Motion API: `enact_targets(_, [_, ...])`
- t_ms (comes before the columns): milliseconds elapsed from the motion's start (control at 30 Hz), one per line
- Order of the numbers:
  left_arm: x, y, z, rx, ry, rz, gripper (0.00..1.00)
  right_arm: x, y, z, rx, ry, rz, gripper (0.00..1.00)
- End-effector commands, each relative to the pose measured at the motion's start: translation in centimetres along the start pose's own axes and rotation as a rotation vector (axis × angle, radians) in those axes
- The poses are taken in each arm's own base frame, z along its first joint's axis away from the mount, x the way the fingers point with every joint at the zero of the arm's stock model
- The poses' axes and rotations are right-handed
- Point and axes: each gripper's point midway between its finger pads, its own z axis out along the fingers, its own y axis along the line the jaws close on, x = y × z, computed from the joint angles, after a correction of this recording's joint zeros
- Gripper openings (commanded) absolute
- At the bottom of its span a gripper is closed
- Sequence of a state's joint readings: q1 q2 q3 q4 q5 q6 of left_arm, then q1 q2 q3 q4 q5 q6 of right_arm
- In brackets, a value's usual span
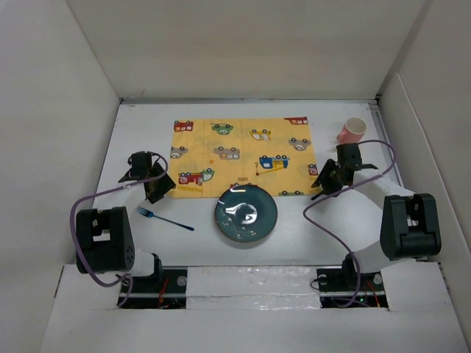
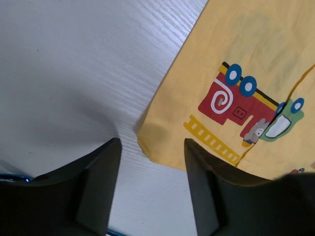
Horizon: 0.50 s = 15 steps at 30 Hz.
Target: Set the dinner table for one person
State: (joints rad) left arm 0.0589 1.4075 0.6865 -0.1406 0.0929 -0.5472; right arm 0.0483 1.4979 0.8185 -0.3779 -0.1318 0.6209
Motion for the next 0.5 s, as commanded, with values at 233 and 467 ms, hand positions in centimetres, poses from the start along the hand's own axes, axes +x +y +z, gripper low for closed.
enact_targets(233, [-8.2,-8.2,-11.2,0.254,-0.3,0.079,0.16,3.0,9.9,-8.1,-0.372,-0.058,-0.318,0.75])
enact_targets(467, [-4.2,-13.2,-15.7,0.554,-0.225,0.201,0.0,12.9,11.4,-7.5,-0.583,0.105,-0.355,0.05])
